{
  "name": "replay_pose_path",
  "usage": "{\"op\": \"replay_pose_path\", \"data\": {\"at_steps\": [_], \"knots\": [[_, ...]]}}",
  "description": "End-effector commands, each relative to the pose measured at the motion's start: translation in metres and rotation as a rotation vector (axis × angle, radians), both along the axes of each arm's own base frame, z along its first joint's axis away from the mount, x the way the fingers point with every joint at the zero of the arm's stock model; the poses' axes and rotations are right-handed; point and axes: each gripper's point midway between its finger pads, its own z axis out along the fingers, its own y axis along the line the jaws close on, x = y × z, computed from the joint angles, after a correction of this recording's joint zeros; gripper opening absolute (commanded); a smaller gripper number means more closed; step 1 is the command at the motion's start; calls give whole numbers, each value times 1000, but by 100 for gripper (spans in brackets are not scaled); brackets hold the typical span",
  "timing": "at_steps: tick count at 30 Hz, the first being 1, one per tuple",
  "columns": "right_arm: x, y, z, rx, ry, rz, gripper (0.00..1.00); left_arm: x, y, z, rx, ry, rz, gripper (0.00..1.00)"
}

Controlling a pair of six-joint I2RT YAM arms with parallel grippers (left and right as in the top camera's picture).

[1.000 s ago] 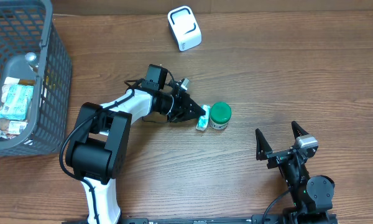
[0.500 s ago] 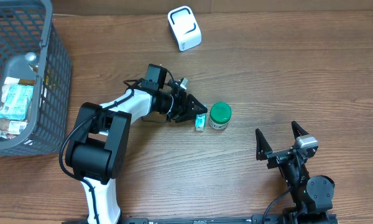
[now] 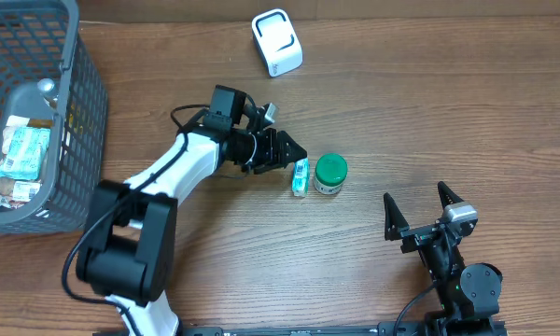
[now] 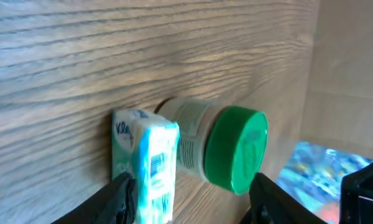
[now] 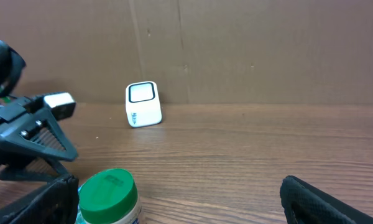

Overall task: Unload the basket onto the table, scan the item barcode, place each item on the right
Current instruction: 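Stand the packet upright left of the jar and open the left gripper, then raise the left gripper away from the packet and jar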

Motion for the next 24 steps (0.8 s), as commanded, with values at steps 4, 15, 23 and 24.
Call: {"op": "replay_pose_path", "data": {"at_steps": [4, 15, 23, 24], "knots": [[1, -3, -2, -2, -2, -14, 100, 7, 30, 28, 185, -155, 52, 54], [1, -3, -2, -2, -2, -14, 100, -15, 125, 38, 709, -238, 127, 53], [1, -3, -2, -2, -2, -14, 100, -27, 147, 31, 838, -208, 98, 100], [1, -3, -2, -2, -2, -14, 100, -27, 147, 31, 838, -209, 96, 100]]}}
